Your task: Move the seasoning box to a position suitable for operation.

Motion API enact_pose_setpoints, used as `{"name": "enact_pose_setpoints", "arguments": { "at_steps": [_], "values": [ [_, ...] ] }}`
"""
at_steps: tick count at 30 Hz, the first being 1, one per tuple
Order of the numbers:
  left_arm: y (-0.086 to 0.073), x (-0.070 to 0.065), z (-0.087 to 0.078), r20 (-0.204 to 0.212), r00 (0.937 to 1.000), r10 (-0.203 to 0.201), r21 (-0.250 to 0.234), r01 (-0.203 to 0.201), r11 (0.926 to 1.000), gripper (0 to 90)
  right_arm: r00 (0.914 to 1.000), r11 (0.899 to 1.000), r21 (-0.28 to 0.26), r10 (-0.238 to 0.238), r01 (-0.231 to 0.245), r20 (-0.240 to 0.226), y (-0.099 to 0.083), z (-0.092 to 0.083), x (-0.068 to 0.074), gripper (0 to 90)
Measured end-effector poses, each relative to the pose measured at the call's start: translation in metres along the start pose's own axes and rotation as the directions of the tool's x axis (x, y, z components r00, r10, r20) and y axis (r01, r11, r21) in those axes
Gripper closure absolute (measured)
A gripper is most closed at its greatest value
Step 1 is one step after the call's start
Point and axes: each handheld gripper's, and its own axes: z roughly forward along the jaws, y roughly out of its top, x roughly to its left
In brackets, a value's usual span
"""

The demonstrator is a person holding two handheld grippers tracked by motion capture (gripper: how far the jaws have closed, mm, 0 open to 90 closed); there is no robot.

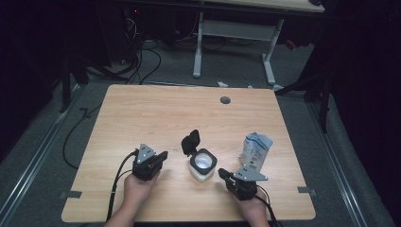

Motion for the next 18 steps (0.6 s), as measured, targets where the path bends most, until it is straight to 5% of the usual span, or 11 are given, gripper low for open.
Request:
{"name": "enact_pose_setpoints", "arguments": {
  "at_steps": [18],
  "values": [
    [0.035,-0.028,0.012,0.053,0.9985,0.015,-0.060,-0.012,0.9981,90.0,0.9996,1.000,-0.002,-0.022,0.022,-0.014,0.002,0.004,0.007,89.9]
  ]
}}
